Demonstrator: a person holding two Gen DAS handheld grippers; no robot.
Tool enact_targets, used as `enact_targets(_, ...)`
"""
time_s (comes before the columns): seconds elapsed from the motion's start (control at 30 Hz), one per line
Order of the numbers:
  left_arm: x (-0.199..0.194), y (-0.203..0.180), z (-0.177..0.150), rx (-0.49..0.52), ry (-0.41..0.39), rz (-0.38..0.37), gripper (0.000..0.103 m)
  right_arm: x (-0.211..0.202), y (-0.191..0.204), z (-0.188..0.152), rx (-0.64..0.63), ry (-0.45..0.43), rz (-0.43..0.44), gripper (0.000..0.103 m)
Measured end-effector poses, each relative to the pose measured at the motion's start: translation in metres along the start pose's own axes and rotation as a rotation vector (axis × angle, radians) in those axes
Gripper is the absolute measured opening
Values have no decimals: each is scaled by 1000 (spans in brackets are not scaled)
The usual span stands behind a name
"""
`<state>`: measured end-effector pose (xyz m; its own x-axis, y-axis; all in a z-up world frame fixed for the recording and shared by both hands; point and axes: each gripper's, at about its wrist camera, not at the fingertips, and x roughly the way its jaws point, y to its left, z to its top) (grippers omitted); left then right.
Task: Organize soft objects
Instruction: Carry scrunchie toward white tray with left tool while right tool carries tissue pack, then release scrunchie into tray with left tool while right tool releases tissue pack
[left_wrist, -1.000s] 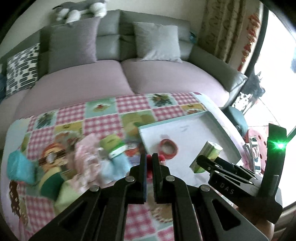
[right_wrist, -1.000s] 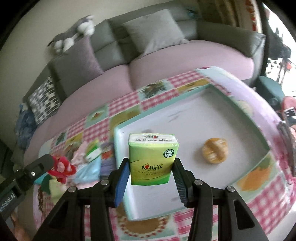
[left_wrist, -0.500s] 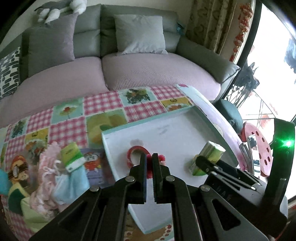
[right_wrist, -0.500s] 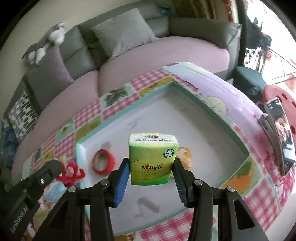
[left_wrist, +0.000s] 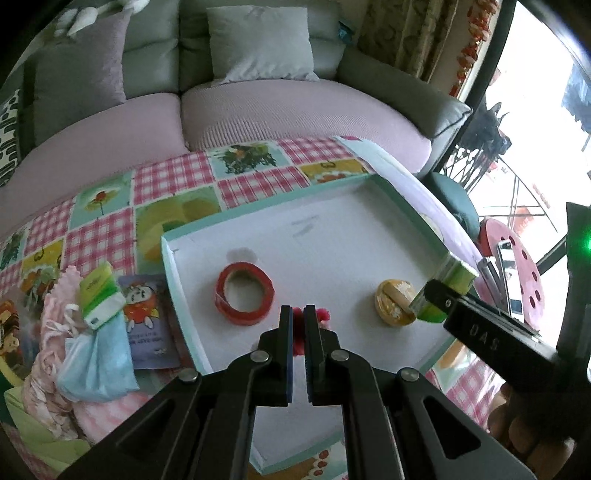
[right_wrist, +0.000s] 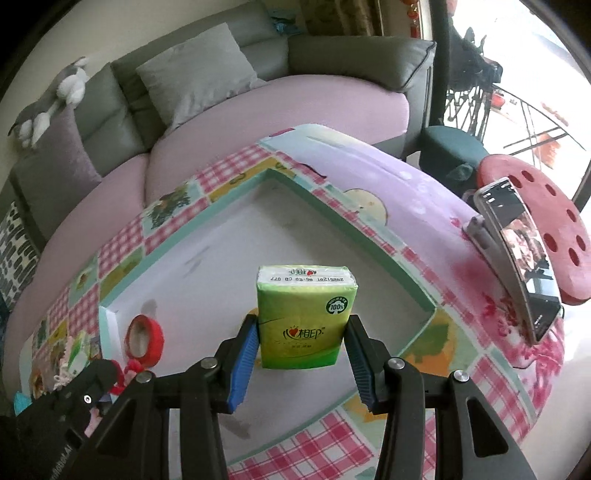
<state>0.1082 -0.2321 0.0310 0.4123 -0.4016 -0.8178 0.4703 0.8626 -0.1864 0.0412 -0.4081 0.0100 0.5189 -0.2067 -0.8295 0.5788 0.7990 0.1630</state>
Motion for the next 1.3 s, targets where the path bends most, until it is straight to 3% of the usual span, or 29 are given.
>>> enact_targets(0.3, 9, -3, -3, -5, 20, -6, 5, 1, 6, -2, -39, 9, 2, 51)
enact_targets(0.37, 7, 0, -2, -16, 17, 0, 5, 1, 9, -2, -51, 14, 5, 53)
enact_targets(0.5, 3, 4, -2, -31, 12, 12, 7, 0, 13, -3, -67, 17, 17, 69)
enact_targets(0.57, 2, 7, -1, -42, 11, 15, 18, 1, 14, -4, -75, 21, 20, 70)
enact_targets(0.63, 1, 11, -1, -55, 12, 18, 51, 1, 16, -5, -80, 24, 23, 74)
enact_targets(0.77, -1, 21, 0, -96, 10, 47, 65, 2, 19, -9, -98, 35, 32, 83)
enact_targets(0.83, -2, 26, 0, -108, 6, 69, 79, 3, 22, -11, -116, 43, 33, 89)
enact_targets(1.17, 7, 59, -8, -184, 50, 310, 83, 5, 35, -19, -181, 59, 49, 103)
enact_targets(1.23, 5, 65, -10, -190, 50, 355, 96, 5, 37, -20, -189, 64, 55, 103)
enact_targets(1.3, 2, 68, -11, -195, 39, 382, 96, 4, 39, -22, -198, 66, 60, 103)
